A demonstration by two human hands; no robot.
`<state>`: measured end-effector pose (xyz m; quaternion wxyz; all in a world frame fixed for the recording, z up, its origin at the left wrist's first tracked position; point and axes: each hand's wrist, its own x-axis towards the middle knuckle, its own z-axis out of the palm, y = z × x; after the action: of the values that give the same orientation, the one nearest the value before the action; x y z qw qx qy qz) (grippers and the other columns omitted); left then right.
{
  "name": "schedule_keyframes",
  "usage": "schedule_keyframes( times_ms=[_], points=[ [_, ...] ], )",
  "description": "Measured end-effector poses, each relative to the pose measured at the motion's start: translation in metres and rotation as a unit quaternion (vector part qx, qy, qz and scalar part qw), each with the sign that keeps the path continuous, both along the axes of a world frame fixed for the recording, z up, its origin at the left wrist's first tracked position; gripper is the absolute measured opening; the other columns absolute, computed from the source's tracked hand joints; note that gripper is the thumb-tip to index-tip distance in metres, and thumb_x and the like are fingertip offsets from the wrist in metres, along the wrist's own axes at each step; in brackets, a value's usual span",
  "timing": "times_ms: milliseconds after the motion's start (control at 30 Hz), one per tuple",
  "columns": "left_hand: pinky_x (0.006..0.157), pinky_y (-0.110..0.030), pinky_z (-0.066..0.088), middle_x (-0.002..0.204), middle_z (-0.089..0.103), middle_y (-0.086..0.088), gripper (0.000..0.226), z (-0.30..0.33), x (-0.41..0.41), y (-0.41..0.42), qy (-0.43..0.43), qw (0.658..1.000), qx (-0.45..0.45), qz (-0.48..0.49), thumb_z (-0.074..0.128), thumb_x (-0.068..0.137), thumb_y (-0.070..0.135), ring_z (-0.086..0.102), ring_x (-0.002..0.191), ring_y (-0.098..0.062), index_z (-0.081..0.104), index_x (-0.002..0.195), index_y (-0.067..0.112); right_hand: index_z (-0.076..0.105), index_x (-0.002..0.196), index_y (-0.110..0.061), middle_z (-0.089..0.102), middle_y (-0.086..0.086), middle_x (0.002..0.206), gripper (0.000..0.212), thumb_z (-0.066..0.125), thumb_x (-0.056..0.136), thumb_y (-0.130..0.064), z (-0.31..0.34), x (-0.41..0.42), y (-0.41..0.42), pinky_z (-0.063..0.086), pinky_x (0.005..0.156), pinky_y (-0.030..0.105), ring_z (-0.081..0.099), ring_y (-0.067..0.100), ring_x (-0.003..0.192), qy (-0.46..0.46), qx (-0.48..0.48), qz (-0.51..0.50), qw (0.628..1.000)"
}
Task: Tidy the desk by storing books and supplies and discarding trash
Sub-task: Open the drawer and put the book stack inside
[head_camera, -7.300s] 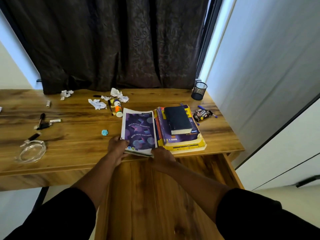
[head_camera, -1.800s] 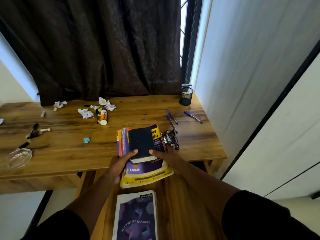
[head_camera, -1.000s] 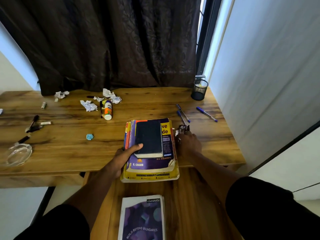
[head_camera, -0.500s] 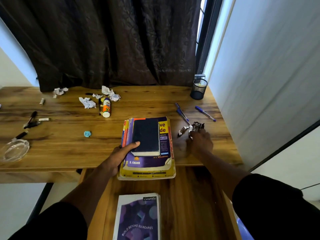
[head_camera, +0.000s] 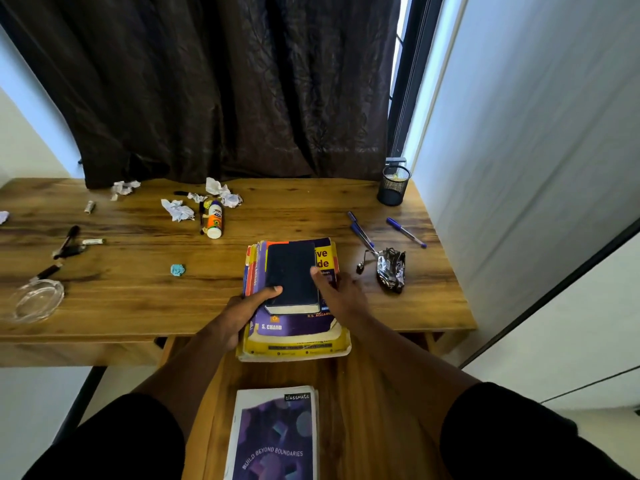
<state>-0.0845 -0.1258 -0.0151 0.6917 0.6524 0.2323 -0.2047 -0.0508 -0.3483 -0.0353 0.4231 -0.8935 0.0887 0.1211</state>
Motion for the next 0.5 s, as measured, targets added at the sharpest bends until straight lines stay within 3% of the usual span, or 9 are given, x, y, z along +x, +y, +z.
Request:
schedule_keyframes(
  times_ms=[67,100,167,267,400,433,500],
  points=[
    [0.077,-0.044,0.063,0.104,0.078,-0.014,0.058,0.004,-0.007,-0.004,0.002,1.000,0.001,0.003,0.082,0.080,0.041,0.077,0.093,-0.034,0.059,0.126,0.014,0.028,0.155,-0.028,0.031,0.013,0.160,0.134,0.031,0.050,-0.111,0.005,-0.005,0.005,0.027,0.118,0.060,0.027,0.039,0.148,0.049,-0.004,-0.007,0.999],
    [0.075,-0.042,0.063,0.103,0.078,-0.014,0.058,0.006,-0.011,-0.006,0.004,1.000,0.003,0.004,0.083,0.080,0.041,0.077,0.091,-0.033,0.059,0.126,0.014,0.023,0.157,-0.027,0.026,0.014,0.162,0.143,0.033,0.044,-0.112,0.009,-0.009,0.007,0.025,0.119,0.059,0.023,0.039,0.150,0.060,-0.002,-0.019,0.998],
    [0.070,-0.040,0.063,0.102,0.078,-0.014,0.057,0.008,-0.019,-0.010,0.005,1.000,0.000,0.009,0.083,0.080,0.039,0.077,0.089,-0.032,0.059,0.125,0.014,0.028,0.155,-0.022,0.034,0.014,0.157,0.148,0.044,0.037,-0.111,0.013,-0.018,0.007,0.034,0.116,0.056,0.035,0.036,0.144,0.077,0.025,-0.053,0.995],
    [0.065,-0.037,0.062,0.098,0.079,-0.013,0.054,0.010,-0.034,-0.012,0.000,1.000,-0.004,0.017,0.084,0.080,0.036,0.078,0.085,-0.031,0.059,0.122,0.015,0.051,0.138,-0.025,0.055,0.007,0.135,0.129,0.063,0.037,-0.103,0.009,-0.033,0.004,0.049,0.104,0.048,0.054,0.029,0.125,0.094,0.089,-0.095,0.987],
    [0.064,-0.037,0.062,0.096,0.079,-0.013,0.053,0.007,-0.057,-0.015,0.004,1.000,-0.004,0.017,0.085,0.078,0.036,0.078,0.083,-0.030,0.059,0.120,0.015,0.062,0.101,-0.028,0.068,-0.005,0.094,0.058,0.085,0.065,-0.068,0.021,-0.057,-0.011,0.059,0.084,0.035,0.069,0.017,0.093,0.110,0.179,-0.068,0.975],
    [0.065,-0.038,0.062,0.096,0.079,-0.013,0.053,0.006,-0.062,-0.016,0.007,1.000,-0.006,0.016,0.085,0.078,0.036,0.078,0.083,-0.030,0.059,0.120,0.015,0.063,0.101,-0.026,0.071,-0.003,0.094,0.056,0.089,0.064,-0.060,0.023,-0.060,-0.016,0.061,0.085,0.038,0.072,0.019,0.091,0.130,0.211,-0.065,0.967],
    [0.069,-0.040,0.063,0.099,0.079,-0.013,0.057,0.003,-0.074,-0.016,0.010,1.000,-0.010,0.012,0.085,0.077,0.037,0.078,0.086,-0.031,0.058,0.122,0.015,0.064,0.112,-0.019,0.075,0.006,0.100,0.077,0.097,0.052,-0.055,0.021,-0.065,-0.019,0.064,0.081,0.043,0.077,0.024,0.087,0.163,0.256,-0.073,0.950]
  ],
)
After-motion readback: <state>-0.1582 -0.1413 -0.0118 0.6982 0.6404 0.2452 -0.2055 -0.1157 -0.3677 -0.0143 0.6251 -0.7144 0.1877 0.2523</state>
